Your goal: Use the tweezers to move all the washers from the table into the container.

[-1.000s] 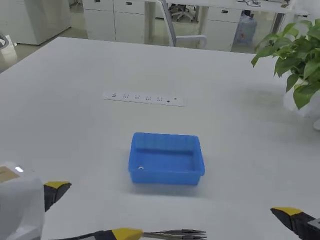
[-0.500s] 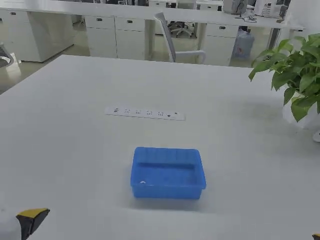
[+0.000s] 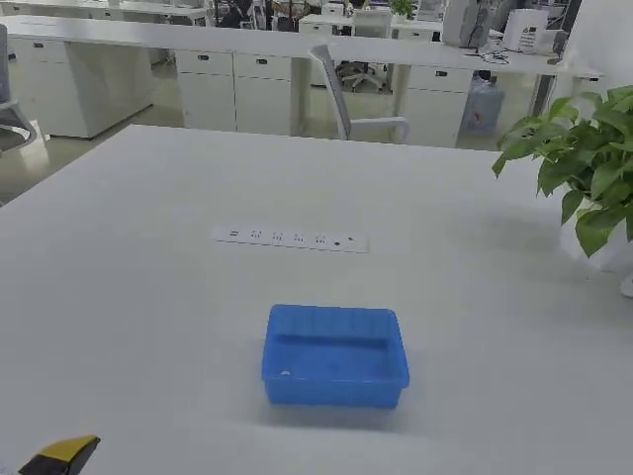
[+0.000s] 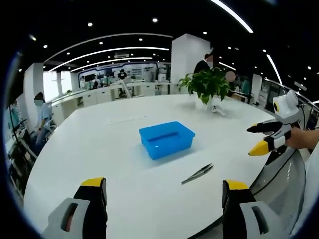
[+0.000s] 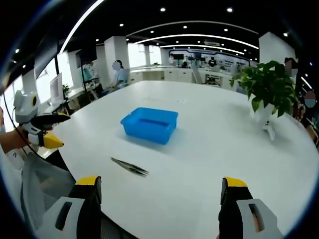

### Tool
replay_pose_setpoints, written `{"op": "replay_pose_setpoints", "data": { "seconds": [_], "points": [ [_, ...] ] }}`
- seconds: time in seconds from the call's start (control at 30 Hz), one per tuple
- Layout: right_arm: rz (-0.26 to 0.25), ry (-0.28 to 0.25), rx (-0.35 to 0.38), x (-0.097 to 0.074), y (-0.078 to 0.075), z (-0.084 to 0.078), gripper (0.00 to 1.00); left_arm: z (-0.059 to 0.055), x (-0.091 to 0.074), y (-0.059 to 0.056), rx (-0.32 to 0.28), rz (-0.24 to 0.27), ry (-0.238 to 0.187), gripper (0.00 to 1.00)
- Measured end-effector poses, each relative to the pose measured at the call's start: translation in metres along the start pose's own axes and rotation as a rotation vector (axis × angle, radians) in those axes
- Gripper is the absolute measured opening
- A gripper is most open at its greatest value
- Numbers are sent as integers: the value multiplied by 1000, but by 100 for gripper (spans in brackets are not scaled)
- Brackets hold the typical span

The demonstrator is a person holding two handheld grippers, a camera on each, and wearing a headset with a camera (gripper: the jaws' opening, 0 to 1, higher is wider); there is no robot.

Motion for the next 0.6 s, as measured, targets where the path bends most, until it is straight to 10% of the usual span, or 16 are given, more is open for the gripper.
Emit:
{"op": "replay_pose_setpoints", "data": {
  "seconds": [0.6],
  "points": [
    [-5, 7, 1, 2, -1, 0, 99, -10, 0, 6, -24, 38, 18, 99]
  ]
}}
Point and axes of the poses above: the centre of the closed fingertips' face, and the gripper's own axes: x roughly forward along the fingers, y roughly to its left, z roughly out of its top, the point moved 4 cm from there along -x, roughly backward along the fingers, and after that the axes turned 10 degrees about y, right-handed, at the moved point
